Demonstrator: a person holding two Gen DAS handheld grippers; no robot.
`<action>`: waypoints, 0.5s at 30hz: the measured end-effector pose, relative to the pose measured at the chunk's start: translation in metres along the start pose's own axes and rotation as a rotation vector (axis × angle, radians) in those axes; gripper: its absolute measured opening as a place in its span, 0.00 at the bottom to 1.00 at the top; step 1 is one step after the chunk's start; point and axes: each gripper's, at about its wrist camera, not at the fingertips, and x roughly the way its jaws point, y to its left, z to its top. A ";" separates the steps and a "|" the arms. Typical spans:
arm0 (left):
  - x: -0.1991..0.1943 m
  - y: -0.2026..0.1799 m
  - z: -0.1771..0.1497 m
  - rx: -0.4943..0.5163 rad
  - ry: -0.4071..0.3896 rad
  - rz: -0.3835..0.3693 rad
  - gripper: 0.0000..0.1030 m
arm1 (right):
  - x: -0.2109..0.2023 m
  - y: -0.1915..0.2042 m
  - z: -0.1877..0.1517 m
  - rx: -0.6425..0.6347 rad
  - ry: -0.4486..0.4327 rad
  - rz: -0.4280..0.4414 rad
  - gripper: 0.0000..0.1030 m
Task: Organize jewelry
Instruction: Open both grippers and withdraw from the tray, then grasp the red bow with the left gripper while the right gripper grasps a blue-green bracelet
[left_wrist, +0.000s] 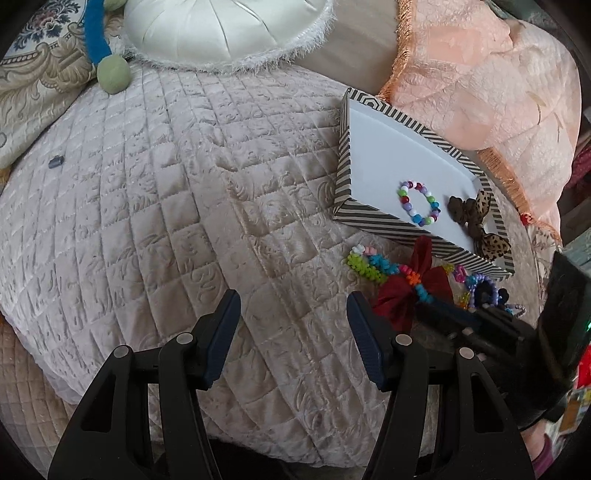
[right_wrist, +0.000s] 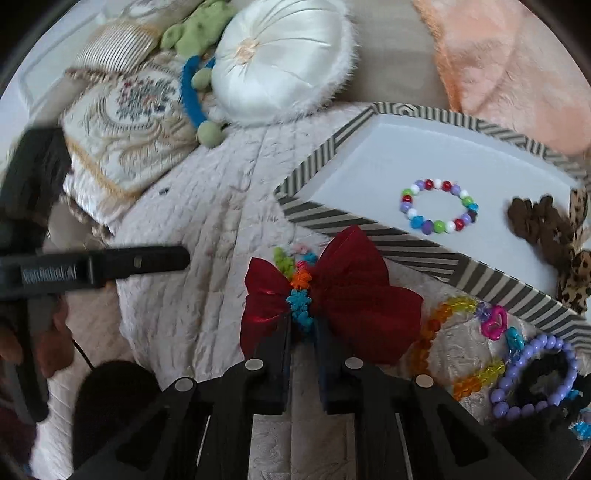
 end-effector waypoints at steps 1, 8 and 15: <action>0.000 0.000 0.000 -0.002 0.000 -0.005 0.58 | -0.005 -0.003 0.002 0.010 -0.013 0.010 0.11; 0.000 -0.013 -0.004 -0.022 -0.003 -0.119 0.59 | -0.055 -0.018 0.010 0.064 -0.102 0.060 0.11; 0.017 -0.039 -0.006 -0.008 0.020 -0.191 0.72 | -0.066 -0.033 0.012 0.140 -0.133 0.065 0.11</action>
